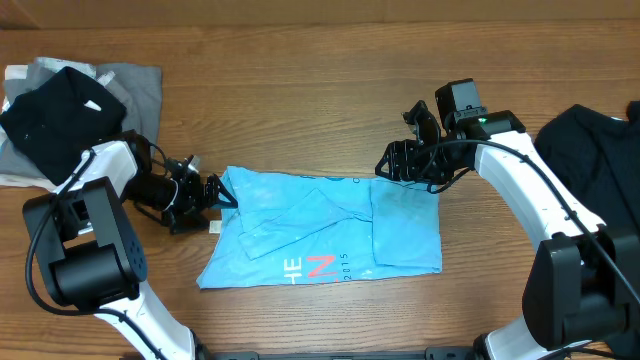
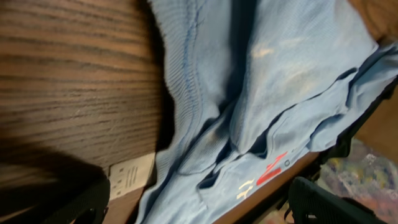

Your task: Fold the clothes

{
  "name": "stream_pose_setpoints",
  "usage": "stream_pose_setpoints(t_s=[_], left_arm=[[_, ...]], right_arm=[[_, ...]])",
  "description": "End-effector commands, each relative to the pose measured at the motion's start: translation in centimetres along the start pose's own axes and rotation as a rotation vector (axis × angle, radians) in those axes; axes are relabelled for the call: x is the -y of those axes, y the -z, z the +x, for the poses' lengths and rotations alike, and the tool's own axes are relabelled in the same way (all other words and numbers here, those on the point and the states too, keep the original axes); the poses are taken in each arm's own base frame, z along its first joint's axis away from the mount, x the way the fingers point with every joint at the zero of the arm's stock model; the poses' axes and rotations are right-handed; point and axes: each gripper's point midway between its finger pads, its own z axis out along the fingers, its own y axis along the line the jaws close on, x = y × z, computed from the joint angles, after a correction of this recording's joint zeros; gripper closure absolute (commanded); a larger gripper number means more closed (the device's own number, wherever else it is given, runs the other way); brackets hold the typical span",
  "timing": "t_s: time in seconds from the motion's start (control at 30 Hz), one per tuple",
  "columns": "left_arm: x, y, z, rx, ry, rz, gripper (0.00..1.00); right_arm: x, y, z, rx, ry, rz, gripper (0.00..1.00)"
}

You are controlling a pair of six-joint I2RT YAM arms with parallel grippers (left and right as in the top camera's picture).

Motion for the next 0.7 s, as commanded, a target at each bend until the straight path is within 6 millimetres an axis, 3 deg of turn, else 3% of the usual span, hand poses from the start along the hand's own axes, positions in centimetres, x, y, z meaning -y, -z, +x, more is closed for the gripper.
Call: stream_pose_setpoints(t_s=[0.0,0.47,0.6,0.67], left_arm=[[-1.3,-2.9,0.9,-0.050,-0.009,-0.028,0.05],[0.9,-6.0,1.3,-0.101,-0.111,-0.117,0.07],[1.2,-6.5,1.5,-0.110,-0.111,-0.140,0.11],[1.4,-6.7,1.5,-0.112,-0.122,-0.143,0.20]], right_arm=[[-0.8,1.1,-0.9,0.042,0.025,-0.004,0.26],[-0.8,1.1,-1.0,0.045,0.027,-0.005,0.18],[-0.8,1.1,-0.8,0.039,0.024,-0.004,0.18],[-0.7,1.1,-0.8,0.036,0.022,-0.003,0.18]])
